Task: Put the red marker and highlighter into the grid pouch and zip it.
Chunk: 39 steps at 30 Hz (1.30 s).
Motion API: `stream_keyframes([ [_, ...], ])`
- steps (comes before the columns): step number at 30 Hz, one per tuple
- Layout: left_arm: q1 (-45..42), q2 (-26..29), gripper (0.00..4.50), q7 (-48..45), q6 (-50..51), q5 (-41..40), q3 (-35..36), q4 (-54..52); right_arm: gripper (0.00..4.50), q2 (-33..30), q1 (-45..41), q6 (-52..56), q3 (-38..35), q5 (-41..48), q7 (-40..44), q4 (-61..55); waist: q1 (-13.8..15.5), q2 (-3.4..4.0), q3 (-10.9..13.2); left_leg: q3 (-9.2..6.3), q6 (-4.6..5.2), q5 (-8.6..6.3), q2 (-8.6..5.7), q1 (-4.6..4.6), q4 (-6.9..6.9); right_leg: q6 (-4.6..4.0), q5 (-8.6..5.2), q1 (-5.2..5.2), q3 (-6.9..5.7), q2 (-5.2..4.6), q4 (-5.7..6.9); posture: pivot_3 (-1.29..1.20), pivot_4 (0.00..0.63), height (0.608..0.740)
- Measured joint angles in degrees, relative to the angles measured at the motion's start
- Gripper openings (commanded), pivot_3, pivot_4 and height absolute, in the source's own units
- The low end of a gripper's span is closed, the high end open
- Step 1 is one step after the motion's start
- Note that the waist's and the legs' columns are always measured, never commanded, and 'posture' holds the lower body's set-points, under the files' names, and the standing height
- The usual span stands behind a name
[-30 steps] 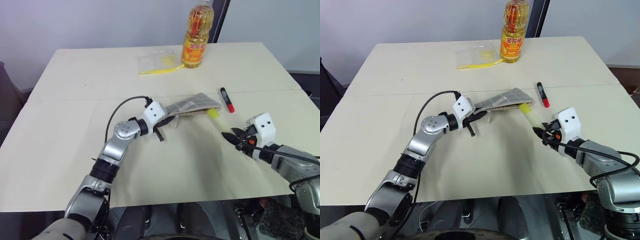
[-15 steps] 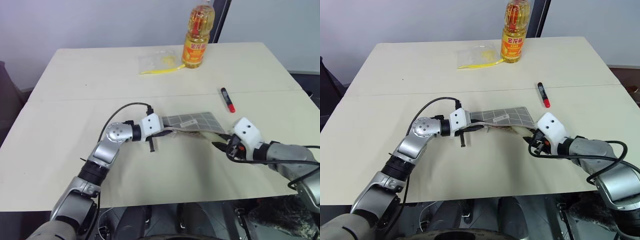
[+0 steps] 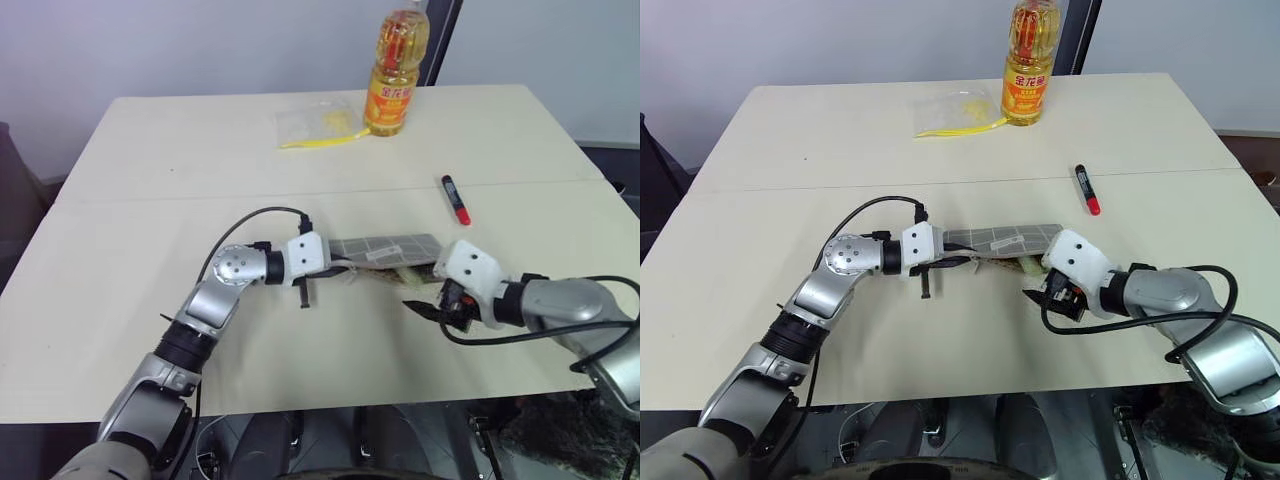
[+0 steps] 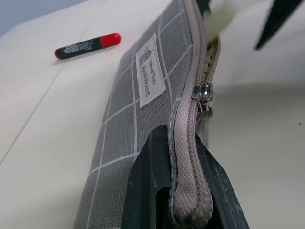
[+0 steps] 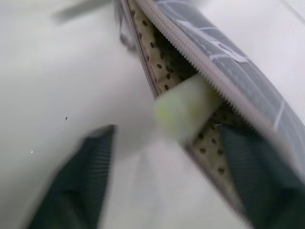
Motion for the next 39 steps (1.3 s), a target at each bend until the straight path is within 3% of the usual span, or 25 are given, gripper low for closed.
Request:
stream_keyframes([
  [8,-0.15,-3.14,0.0,9.49,8.6,-0.02,3.53,0.53,4.46,6.62,-0.75,0.98,-16.18,7.36,-2.5,4.24,0.01,-0.04,0.02,0.0,0.01,0.0,0.0,0.02,0.03,0.16,0.09,0.03,-0.01,0.02,0.04,0.0,0.15,0.74],
  [19,-2.4,-7.15,0.0,24.74,15.72,2.78,6.45,3.66,4.46,21.4,-16.18,-5.67,-10.79,-5.66,-22.09,38.51,-0.13,0.0,0.0,0.04,-0.04,0.04,-0.01,0.06,-0.01,0.23,0.13,-0.06,0.01,0.12,0.24,0.0,0.15,0.74],
  [29,-3.03,-7.63,0.0,26.82,17.11,2.97,6.76,3.77,4.46,26.92,-30.51,-21.24,-9.71,-11.32,-27.82,68.65,-0.2,0.02,-0.01,0.06,-0.07,0.07,-0.04,0.08,-0.02,0.28,0.17,-0.04,0.05,0.19,0.28,0.0,0.15,0.74],
  [32,-2.86,-7.51,0.0,26.88,17.24,2.97,6.78,3.36,3.55,27.09,-31.81,-23.56,-9.71,-11.73,-27.47,73.18,-0.22,0.02,-0.01,0.06,-0.07,0.06,-0.04,0.08,-0.02,0.28,0.17,-0.04,0.05,0.19,0.28,0.0,0.15,0.74],
  [34,-2.79,-7.39,0.0,26.91,17.27,2.97,6.81,3.26,2.68,27.13,-31.82,-24.87,-9.71,-11.75,-26.88,74.18,-0.27,0.02,-0.01,0.06,-0.07,0.07,-0.04,0.08,-0.02,0.28,0.17,-0.04,0.06,0.19,0.28,0.0,0.15,0.74],
  [37,-2.66,-7.38,0.0,27.03,17.31,2.97,6.84,3.21,0.93,27.22,-31.78,-25.72,-9.71,-11.7,-26.06,74.37,-0.31,0.03,-0.01,0.06,-0.07,0.07,-0.04,0.08,-0.01,0.28,0.17,-0.04,0.06,0.19,0.3,0.0,0.15,0.74],
  [39,-2.44,-7.34,0.0,27.08,17.32,2.96,6.85,2.97,0.32,27.3,-31.35,-25.98,-9.71,-11.66,-25.63,73.44,-0.31,0.03,-0.01,0.06,-0.07,0.07,-0.04,0.08,-0.01,0.28,0.17,-0.06,0.07,0.18,0.32,0.0,0.15,0.74],
])
